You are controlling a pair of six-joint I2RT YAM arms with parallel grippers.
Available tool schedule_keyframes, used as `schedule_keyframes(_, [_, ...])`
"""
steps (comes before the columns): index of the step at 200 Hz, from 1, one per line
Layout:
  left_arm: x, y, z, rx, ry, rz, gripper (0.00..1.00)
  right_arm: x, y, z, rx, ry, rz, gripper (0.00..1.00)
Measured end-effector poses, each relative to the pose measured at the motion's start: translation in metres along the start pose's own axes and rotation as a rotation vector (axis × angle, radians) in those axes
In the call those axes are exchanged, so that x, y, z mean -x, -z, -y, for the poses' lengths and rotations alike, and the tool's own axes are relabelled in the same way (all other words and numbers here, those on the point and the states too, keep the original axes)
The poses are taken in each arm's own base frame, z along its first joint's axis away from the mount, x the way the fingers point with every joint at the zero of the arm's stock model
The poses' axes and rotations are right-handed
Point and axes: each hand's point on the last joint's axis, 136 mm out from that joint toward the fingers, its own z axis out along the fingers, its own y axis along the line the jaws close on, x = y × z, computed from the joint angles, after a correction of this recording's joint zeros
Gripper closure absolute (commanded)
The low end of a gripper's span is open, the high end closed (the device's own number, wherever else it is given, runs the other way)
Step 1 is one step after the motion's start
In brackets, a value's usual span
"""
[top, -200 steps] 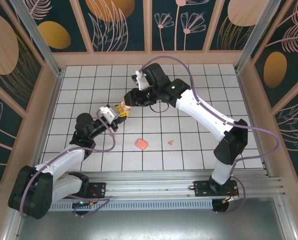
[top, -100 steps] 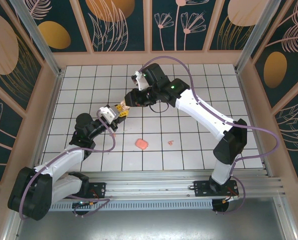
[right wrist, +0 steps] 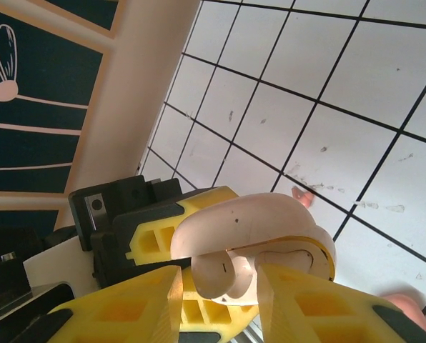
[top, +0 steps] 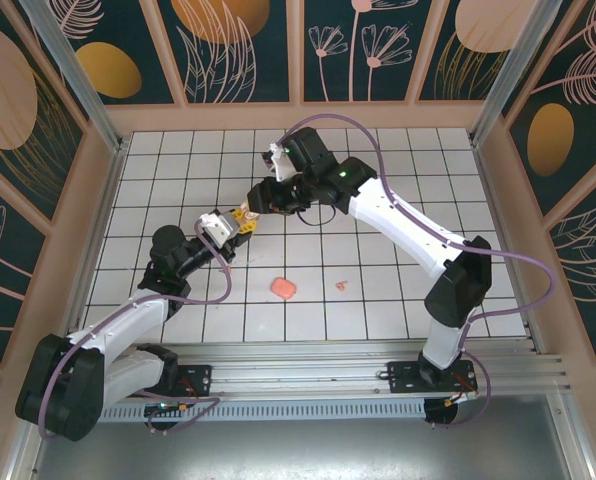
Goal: Insert the wireless bluetooth earbuds into the charging case
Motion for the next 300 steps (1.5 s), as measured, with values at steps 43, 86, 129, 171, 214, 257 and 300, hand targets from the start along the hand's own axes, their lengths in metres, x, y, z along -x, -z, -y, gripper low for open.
schedule_keyframes(43, [-0.004, 0.000, -0.001, 0.004, 0.007, -0.015, 0.98, 0.000, -0.004, 0.002, -0.002, -0.005, -0.007, 0.69])
schedule_keyframes(86, [-0.003, 0.000, 0.000, 0.004, -0.001, -0.014, 0.98, -0.002, -0.011, -0.005, 0.002, -0.030, -0.016, 0.73])
schedule_keyframes(129, [-0.002, 0.003, -0.002, 0.019, -0.034, -0.021, 0.98, -0.002, -0.012, -0.003, -0.012, -0.115, -0.009, 0.78])
schedule_keyframes(171, [-0.007, 0.004, -0.003, 0.029, -0.043, -0.046, 0.98, -0.003, -0.014, 0.002, -0.033, -0.212, 0.004, 0.81])
schedule_keyframes(214, [-0.005, 0.006, -0.004, 0.037, -0.060, -0.047, 0.98, -0.004, -0.012, 0.002, -0.029, -0.289, 0.034, 0.82])
schedule_keyframes(257, [-0.005, 0.006, -0.005, 0.046, -0.069, -0.048, 0.98, -0.002, -0.012, 0.000, -0.023, -0.335, 0.047, 0.78])
schedule_keyframes(300, [-0.003, 0.007, -0.007, 0.055, -0.075, -0.046, 0.98, 0.001, -0.010, 0.000, -0.031, -0.336, 0.062, 0.74])
